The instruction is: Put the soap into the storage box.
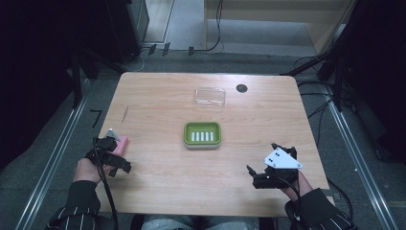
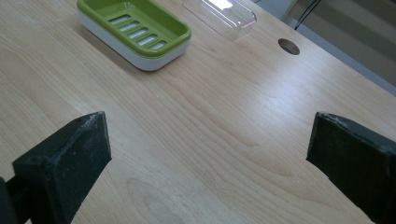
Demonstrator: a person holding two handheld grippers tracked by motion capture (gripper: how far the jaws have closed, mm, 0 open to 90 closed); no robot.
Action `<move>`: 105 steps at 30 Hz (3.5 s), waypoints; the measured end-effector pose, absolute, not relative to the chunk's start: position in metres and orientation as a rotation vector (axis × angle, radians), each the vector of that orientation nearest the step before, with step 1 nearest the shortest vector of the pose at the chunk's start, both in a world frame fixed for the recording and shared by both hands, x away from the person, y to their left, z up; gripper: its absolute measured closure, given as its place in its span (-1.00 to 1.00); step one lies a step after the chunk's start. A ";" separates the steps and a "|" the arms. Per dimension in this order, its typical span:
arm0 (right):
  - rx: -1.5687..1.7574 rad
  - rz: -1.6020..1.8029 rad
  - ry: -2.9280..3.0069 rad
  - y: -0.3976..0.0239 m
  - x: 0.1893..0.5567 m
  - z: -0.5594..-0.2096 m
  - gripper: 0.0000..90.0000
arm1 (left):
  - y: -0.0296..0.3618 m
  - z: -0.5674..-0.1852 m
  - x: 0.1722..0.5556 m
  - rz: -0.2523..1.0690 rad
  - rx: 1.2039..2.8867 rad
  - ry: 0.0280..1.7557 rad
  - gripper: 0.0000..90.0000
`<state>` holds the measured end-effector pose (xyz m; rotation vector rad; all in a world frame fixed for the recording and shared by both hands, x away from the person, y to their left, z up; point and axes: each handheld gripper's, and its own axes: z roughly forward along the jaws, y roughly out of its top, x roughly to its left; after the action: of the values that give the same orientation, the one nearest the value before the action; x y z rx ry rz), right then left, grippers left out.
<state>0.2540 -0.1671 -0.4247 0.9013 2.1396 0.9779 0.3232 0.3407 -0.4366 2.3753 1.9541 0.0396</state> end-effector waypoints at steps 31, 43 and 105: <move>0.910 0.976 2.137 -0.168 0.254 -0.425 -1.00 | 0.358 -0.432 0.377 0.116 2.303 2.009 -1.00; 0.909 0.975 2.138 -0.168 0.254 -0.425 -1.00 | 0.360 -0.437 0.396 0.129 2.278 2.019 -1.00; 0.910 0.993 2.129 -0.169 0.253 -0.424 -1.00 | 0.356 -0.441 0.395 0.156 2.345 1.976 -0.14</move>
<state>0.2533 -0.1693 -0.4243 0.9096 2.1291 0.9931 0.3954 0.3563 -0.4411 2.3455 1.9762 0.1560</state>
